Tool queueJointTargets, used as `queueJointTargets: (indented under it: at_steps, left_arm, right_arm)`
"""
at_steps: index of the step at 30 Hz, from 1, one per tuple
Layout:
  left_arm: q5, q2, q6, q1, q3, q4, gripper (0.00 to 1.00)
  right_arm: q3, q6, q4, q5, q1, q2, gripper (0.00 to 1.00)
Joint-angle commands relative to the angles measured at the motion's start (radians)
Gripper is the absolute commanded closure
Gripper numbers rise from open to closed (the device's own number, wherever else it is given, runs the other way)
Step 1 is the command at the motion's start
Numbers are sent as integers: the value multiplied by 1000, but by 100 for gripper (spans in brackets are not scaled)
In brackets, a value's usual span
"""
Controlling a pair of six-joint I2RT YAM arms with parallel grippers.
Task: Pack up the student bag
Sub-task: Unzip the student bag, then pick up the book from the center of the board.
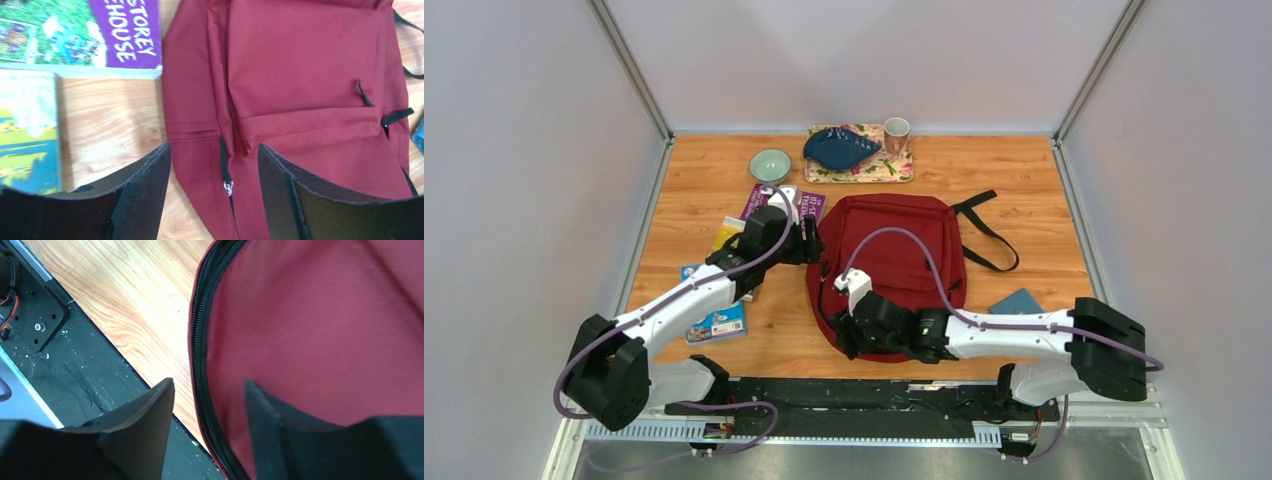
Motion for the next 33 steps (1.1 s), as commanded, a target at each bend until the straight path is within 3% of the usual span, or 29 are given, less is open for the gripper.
queueJointTargets:
  at_steps: [1,4,10,16,18,28,33]
  left_arm:
    - [-65,-116,7,34,-12,-49,24]
    - [-84,-174,23,59,-19,-95,15]
    - [-128,-265,63,149,-12,-218,14]
    - [-66,-320,79,373,-7,-290,14]
    - [-35,-318,84,455,-7,-304,14]
    - [250,-193,43,822,-13,-267,13]
    - [363,-112,6,901,-48,-204,14]
  right_arm:
    - [11,7,-73,43,-26,-158,39]
    - [2,10,-115,56,-41,-236,33]
    - [-15,65,-136,51,-113,-400,25]
    - [56,177,-142,-221,-282,-353,24]
    - [101,191,-125,-242,-299,-321,24]
    - [414,418,-9,-453,-319,113,26]
    - [615,565,16,-576,-330,430,27]
